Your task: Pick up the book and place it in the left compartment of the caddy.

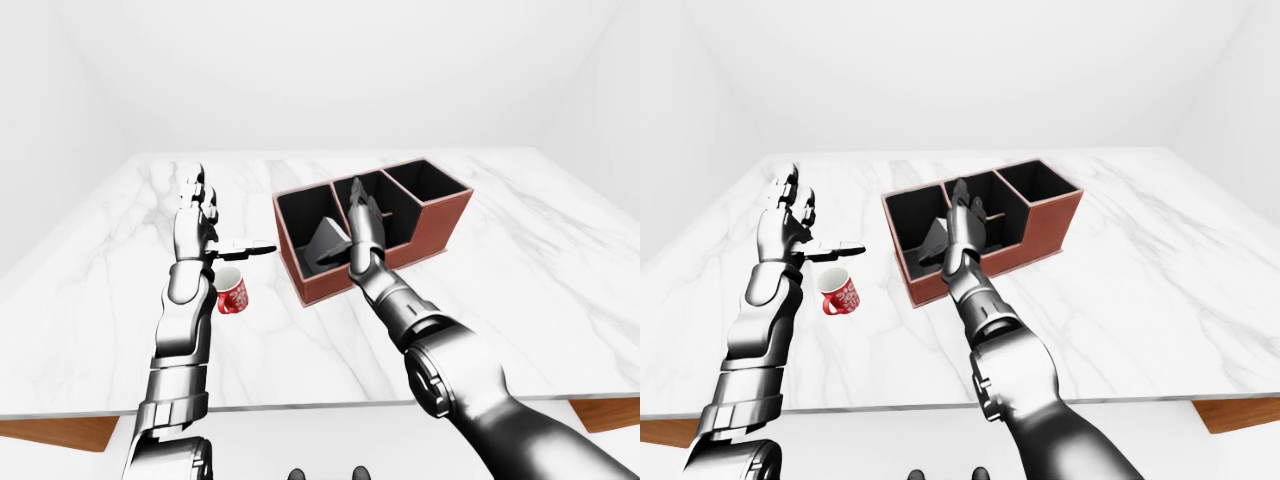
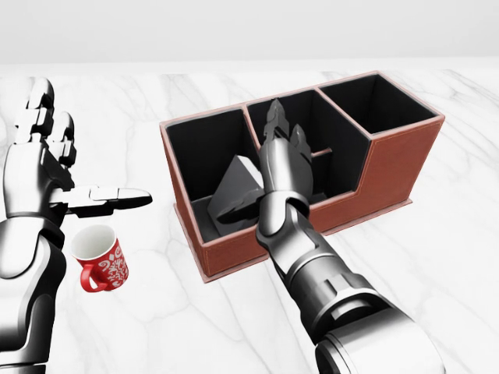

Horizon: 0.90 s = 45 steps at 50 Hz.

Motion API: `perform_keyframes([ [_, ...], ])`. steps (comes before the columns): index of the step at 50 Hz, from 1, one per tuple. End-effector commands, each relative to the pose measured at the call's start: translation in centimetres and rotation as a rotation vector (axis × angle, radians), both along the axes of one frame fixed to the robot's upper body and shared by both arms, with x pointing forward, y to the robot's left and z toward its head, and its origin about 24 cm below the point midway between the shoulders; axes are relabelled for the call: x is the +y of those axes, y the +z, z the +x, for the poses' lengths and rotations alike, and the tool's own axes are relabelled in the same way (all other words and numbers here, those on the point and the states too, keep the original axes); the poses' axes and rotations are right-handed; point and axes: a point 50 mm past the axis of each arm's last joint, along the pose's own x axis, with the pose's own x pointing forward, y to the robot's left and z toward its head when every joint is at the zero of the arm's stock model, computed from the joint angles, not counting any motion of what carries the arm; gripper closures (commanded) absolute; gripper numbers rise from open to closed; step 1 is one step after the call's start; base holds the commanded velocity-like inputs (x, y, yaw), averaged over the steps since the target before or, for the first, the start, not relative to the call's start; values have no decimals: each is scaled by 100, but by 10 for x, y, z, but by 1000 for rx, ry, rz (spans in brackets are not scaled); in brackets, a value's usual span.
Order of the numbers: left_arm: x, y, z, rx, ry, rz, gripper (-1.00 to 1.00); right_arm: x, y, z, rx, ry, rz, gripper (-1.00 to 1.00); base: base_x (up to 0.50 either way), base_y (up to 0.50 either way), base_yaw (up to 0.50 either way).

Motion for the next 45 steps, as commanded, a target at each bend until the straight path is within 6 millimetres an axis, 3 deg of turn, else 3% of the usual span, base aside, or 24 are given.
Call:
perform_keyframes([
  [1,1,-2,0,9,1,-3,-100,3,14,4,-46,5,48,-100,0,0,0],
  [8,2,-7,3,31,4,-6,-100,11,55,12,-171,21,152,-100,0,0,0],
  [9,1,-7,3,35,4,-6,-100,13,74,14,-230,23,184,-100,0,0,0],
  [12,0,-9,3,40,3,-4,-100,12,101,13,-311,4,228,-100,0,0,0],
  [16,-2,-7,3,34,1,-3,-100,12,149,-6,-491,88,320,-100,0,0,0],
  [19,-4,-5,1,19,-5,1,-100,13,172,-31,-626,178,372,-100,0,0,0],
  [23,-8,-5,0,16,-10,4,-100,16,171,-54,-689,237,391,-100,0,0,0],
  [31,-15,2,-8,-32,-27,15,-100,12,130,-92,-640,281,441,-100,0,0,0],
  [39,-12,18,-22,-122,-33,7,-100,-8,92,-119,-553,245,495,-100,0,0,0],
  [45,-11,21,-23,-136,-29,16,-100,-37,81,-115,-530,161,542,-100,0,0,0],
])
